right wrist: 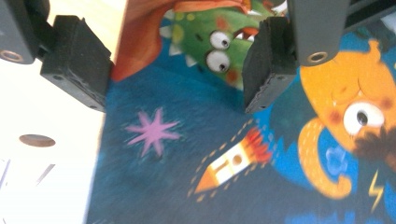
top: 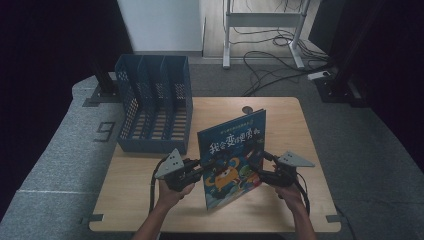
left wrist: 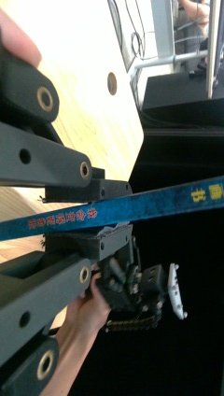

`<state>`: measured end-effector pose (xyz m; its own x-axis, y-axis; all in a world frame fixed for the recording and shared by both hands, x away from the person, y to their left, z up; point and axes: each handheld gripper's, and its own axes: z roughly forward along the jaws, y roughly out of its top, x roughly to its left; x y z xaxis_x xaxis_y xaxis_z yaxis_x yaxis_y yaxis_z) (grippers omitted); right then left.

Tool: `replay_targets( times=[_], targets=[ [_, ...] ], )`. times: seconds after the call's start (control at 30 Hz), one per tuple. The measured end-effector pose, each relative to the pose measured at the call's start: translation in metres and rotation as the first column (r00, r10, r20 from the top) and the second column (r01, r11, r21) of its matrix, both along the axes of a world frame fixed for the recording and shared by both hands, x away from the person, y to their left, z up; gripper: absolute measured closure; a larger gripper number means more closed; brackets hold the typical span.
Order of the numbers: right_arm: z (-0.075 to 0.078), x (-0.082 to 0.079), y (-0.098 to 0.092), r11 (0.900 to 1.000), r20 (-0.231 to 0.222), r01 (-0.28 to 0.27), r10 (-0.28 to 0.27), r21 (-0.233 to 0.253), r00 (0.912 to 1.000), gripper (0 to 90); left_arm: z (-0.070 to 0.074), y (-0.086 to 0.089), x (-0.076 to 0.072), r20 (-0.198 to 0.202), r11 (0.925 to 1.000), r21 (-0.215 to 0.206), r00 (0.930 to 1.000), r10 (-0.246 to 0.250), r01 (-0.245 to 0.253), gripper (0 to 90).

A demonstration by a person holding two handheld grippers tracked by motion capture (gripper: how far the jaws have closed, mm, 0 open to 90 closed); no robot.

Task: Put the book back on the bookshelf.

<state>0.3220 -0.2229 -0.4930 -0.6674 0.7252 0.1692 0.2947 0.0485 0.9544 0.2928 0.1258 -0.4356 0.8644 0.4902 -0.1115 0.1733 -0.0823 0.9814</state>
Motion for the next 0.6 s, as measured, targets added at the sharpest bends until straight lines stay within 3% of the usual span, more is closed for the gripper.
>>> replay_targets(
  times=[0.1, 0.2, 0.3, 0.37, 0.5, 0.6],
  targets=[
    [0.005, 0.004, -0.003, 0.999, 0.001, -0.010, 0.010, 0.052, 1.0000, 23.2, 0.000, -0.001, -0.002, 0.006, 0.9994, -0.002, 0.9994, -0.034, 0.034, 80.4],
    [0.010, 0.004, -0.003, 0.997, 0.022, -0.024, 0.022, 0.071, 0.9995, 25.3, 0.002, -0.003, -0.003, 0.010, 0.9996, 0.007, 0.9995, -0.029, 0.029, 80.3],
    [0.013, 0.001, 0.003, 1.000, 0.042, 0.000, -0.001, 0.023, 0.9991, 22.8, 0.002, -0.003, -0.002, 0.005, 0.9997, 0.008, 0.9998, -0.022, 0.021, 79.8],
    [0.013, 0.000, 0.004, 1.000, 0.046, 0.006, -0.007, 0.023, 0.9989, 24.1, 0.002, -0.003, -0.002, 0.003, 0.9998, 0.010, 0.9998, -0.019, 0.019, 79.0],
    [0.013, -0.003, 0.010, 1.000, 0.074, -0.019, 0.019, 0.001, 0.9971, 28.4, 0.001, -0.007, -0.002, 0.013, 0.9993, 0.037, 0.9999, 0.007, -0.007, 76.6],
    [0.014, -0.006, 0.017, 0.999, 0.090, -0.034, 0.037, -0.029, 0.9952, 28.3, 0.003, -0.008, -0.003, 0.019, 0.9996, 0.026, 0.9997, 0.014, -0.014, 76.8]
  ],
)
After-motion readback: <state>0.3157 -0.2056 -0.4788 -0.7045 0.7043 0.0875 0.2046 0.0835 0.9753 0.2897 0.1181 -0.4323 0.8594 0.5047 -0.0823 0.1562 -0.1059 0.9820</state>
